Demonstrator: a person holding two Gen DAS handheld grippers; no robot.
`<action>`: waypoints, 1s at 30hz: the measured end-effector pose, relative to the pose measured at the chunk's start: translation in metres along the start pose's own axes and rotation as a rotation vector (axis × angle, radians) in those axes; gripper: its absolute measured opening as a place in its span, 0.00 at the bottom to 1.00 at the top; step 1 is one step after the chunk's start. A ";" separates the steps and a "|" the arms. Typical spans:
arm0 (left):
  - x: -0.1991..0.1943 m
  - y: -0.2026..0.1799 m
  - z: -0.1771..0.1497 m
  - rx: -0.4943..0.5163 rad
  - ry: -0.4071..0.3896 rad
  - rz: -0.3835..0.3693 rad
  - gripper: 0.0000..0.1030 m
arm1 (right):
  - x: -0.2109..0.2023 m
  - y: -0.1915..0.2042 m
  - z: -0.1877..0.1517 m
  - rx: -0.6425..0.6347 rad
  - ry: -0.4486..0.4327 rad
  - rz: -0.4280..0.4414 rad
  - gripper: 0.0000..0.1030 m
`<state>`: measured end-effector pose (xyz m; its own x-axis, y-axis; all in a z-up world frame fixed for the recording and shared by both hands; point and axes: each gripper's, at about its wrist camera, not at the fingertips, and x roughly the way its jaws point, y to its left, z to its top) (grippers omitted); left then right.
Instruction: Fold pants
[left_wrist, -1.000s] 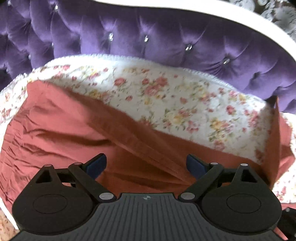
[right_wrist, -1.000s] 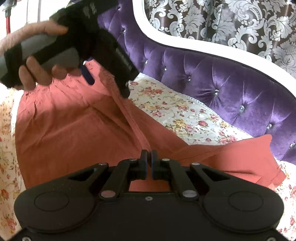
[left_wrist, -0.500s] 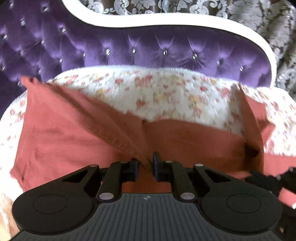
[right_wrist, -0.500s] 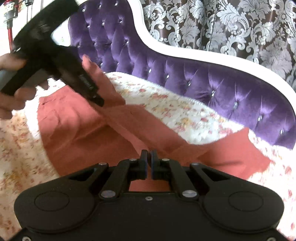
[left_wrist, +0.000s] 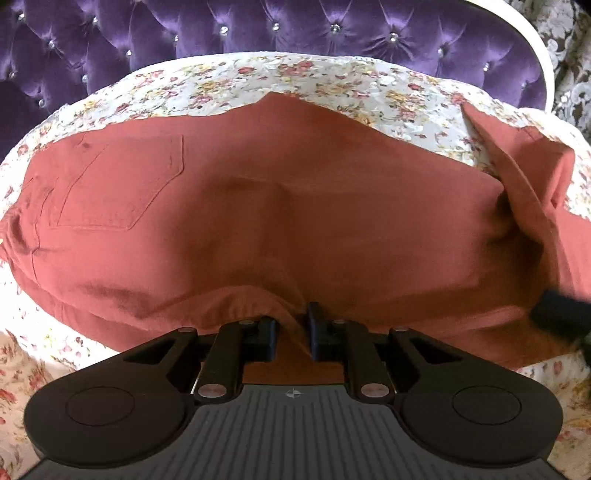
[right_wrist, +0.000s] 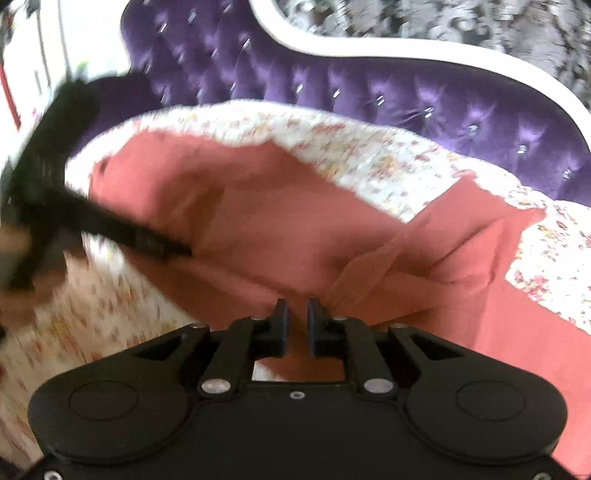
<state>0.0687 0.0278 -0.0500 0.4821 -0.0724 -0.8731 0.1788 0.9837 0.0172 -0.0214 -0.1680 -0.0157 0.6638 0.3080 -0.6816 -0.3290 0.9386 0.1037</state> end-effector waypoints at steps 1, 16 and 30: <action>0.001 0.000 0.001 -0.002 0.001 0.000 0.18 | -0.004 -0.006 0.007 0.027 -0.020 -0.011 0.21; 0.002 0.008 -0.008 -0.059 -0.020 -0.039 0.18 | 0.117 -0.109 0.106 0.321 0.060 -0.405 0.57; 0.002 0.009 -0.006 -0.080 -0.013 -0.035 0.18 | 0.068 -0.131 0.109 0.381 0.001 -0.460 0.05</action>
<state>0.0664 0.0374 -0.0547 0.4877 -0.1087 -0.8662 0.1267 0.9905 -0.0530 0.1402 -0.2530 0.0034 0.6807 -0.1431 -0.7185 0.2559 0.9654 0.0502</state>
